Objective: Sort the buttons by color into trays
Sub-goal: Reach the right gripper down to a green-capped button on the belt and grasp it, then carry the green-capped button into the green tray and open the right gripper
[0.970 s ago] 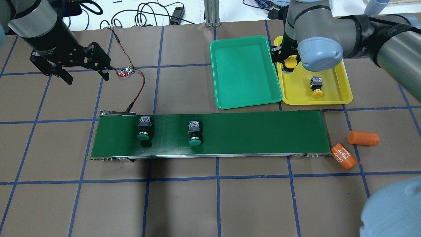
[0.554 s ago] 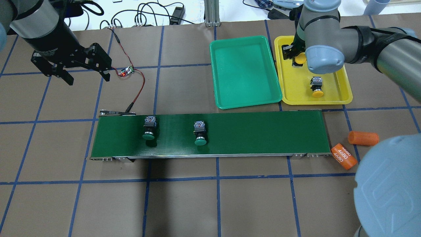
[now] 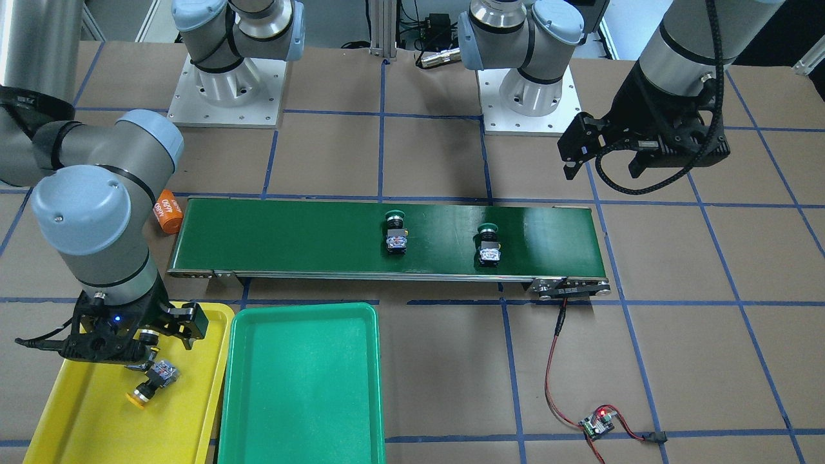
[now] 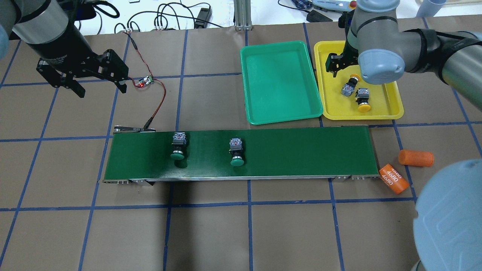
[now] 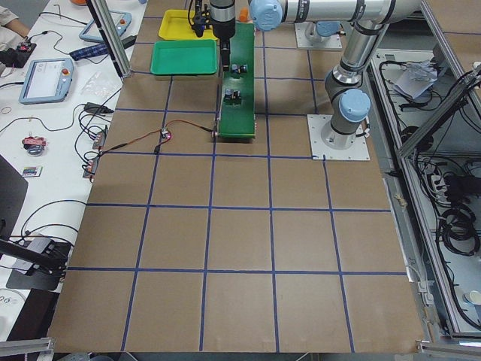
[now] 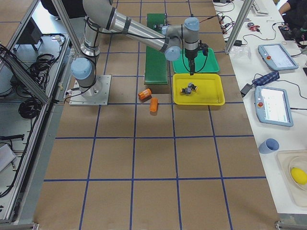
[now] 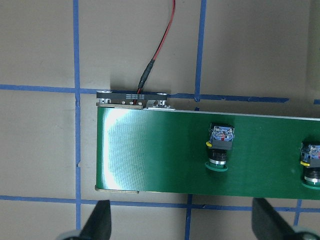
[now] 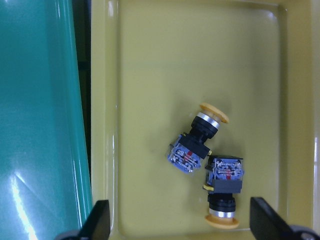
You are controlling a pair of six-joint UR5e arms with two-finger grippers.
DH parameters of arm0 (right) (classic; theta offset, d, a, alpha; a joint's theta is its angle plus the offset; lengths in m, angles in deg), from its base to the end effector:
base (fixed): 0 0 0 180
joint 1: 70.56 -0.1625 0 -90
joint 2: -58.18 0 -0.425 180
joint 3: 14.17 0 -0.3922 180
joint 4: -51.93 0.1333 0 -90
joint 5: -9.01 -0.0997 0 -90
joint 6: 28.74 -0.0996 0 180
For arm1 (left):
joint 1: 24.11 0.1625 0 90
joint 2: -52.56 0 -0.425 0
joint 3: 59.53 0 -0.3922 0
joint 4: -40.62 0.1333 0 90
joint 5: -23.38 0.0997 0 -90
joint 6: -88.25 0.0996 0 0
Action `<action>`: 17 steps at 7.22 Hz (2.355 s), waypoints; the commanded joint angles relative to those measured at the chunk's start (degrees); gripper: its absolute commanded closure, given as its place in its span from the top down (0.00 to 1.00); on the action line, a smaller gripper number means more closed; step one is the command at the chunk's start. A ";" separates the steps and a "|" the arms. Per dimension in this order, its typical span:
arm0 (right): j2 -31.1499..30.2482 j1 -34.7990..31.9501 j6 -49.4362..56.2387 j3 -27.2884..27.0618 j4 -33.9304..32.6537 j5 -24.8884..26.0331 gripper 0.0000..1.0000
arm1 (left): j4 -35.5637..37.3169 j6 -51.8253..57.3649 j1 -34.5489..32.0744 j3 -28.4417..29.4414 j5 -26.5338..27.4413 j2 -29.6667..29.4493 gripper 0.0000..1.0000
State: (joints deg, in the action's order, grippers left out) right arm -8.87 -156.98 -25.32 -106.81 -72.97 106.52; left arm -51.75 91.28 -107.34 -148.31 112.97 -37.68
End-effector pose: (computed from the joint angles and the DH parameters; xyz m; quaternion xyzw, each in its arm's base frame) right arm 0.0805 -0.6401 0.3031 -0.0067 -0.9946 0.0768 0.0701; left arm -0.0752 -0.5036 0.4922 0.0327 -0.9994 -0.0118 0.0046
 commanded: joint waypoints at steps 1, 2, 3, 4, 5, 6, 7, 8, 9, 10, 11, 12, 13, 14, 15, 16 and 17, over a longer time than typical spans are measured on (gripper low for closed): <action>-3.51 -0.58 -0.51 -0.18 8.48 -0.82 1.00 | 0.00 0.04 0.00 0.01 -0.12 -0.02 1.00; -5.53 -1.72 -0.86 -0.26 12.54 -3.52 1.00 | 0.00 0.04 0.00 0.01 -0.04 0.06 1.00; -7.38 -3.56 -0.95 -0.70 15.71 -5.64 1.00 | 0.00 -0.05 0.00 -0.08 -0.04 0.41 1.00; -8.44 -6.10 -3.39 -1.66 19.14 -5.75 1.00 | 0.00 0.04 0.00 -0.08 -0.12 0.42 1.00; -9.32 -9.00 -8.72 -3.06 19.34 -5.92 1.00 | 0.00 -0.05 0.00 -0.08 -0.12 0.42 1.00; -9.94 -12.59 -11.99 -4.30 19.26 -6.01 1.00 | 0.00 -0.05 0.00 -0.08 -0.12 0.59 1.00; -10.03 -16.02 -15.85 -4.92 19.26 -6.79 1.00 | 0.00 -0.05 0.00 -0.08 -0.12 0.42 1.00; -9.60 -18.75 -19.72 -4.92 19.26 -7.15 1.00 | 0.00 -0.05 0.00 -0.08 -0.12 0.42 1.00; -9.25 -20.35 -20.63 -5.18 19.35 -7.15 1.00 | 0.00 -0.05 0.00 -0.08 -0.21 0.24 1.00; -9.24 -20.36 -20.46 -6.75 18.82 -7.24 1.00 | 0.00 -0.05 0.00 -0.08 -0.21 0.24 1.00; -8.81 -20.36 -20.29 -8.16 17.95 -7.24 1.00 | 0.00 -0.05 0.00 -0.08 -0.30 0.24 1.00; -8.19 -20.36 -20.46 -8.18 17.51 -7.24 1.00 | 0.00 -0.05 0.00 -0.08 -0.30 0.24 1.00; -6.62 -20.45 -20.46 -8.26 16.63 -7.33 1.00 | 0.09 0.04 0.09 -0.08 -0.30 0.24 1.00; -5.39 -20.63 -20.46 -8.26 15.40 -7.42 1.00 | 0.00 -0.05 0.00 -0.17 -0.21 0.50 1.00; -4.68 -20.54 -20.55 -8.26 15.13 -9.68 1.00 | 0.00 -0.05 0.00 -0.08 -0.21 0.50 1.00; -4.50 -20.63 -20.55 -8.26 15.04 -10.40 1.00 | 0.00 -0.05 0.00 -0.17 -0.21 0.59 1.00; -3.63 -20.54 -20.38 -8.26 15.13 -10.41 1.00 | 0.00 0.04 0.00 -0.17 -0.21 0.68 1.00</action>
State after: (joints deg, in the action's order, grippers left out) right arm -13.40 -177.56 -45.82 -115.07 -57.78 96.64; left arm -51.75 91.25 -107.34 -148.45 112.76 -37.12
